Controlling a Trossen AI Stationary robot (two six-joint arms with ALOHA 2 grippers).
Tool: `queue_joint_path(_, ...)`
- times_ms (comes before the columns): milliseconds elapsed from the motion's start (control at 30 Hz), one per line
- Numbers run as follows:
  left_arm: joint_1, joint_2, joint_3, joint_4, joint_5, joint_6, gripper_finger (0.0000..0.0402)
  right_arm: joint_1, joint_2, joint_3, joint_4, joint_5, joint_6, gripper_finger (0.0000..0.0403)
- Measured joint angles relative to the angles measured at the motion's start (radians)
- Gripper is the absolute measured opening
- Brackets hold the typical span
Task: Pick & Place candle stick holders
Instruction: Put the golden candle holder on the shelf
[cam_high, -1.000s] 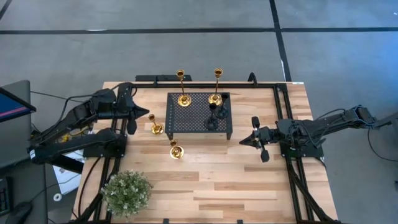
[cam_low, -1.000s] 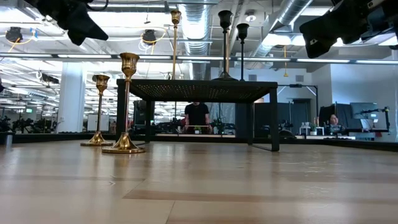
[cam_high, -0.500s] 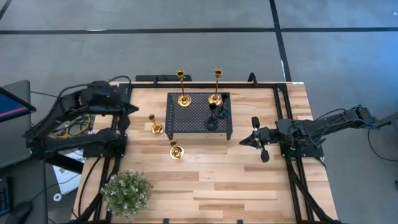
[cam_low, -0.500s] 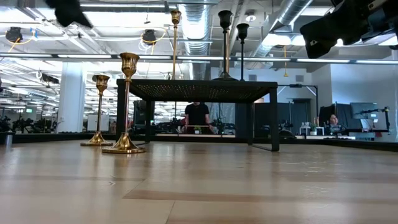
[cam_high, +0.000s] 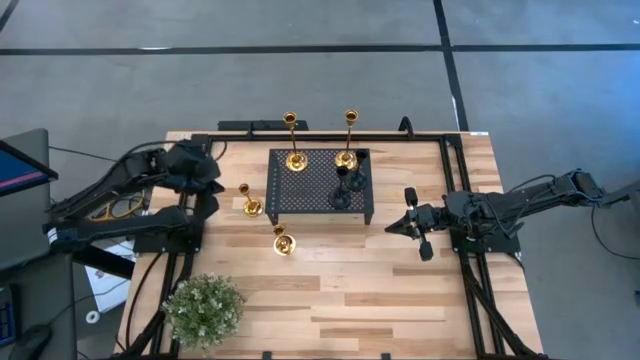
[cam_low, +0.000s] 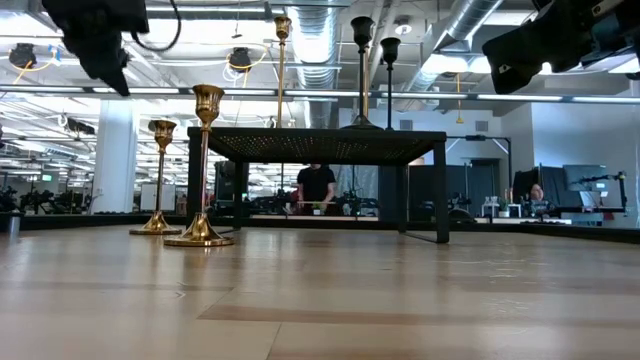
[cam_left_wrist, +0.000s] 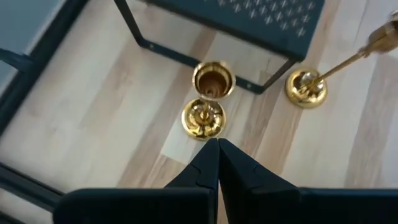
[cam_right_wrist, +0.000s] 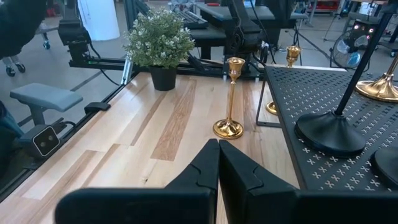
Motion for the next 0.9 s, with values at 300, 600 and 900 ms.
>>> queue_joint_path(300, 0.0, 0.018, -0.127, 0.126, 0.112, -0.007, 0.0006, 0.0, 0.0, 0.0, -0.001, 0.0, 0.0, 0.0)
queue_joint_path(600, 0.0, 0.045, -0.141, 0.166, 0.109, -0.014, 0.0008, 0.0, 0.0, 0.0, -0.001, 0.0, 0.002, 0.0)
queue_joint_path(900, 0.0, 0.117, -0.141, 0.171, 0.108, -0.049, 0.0079, -0.001, 0.0, 0.0, -0.001, 0.0, 0.002, 0.0)
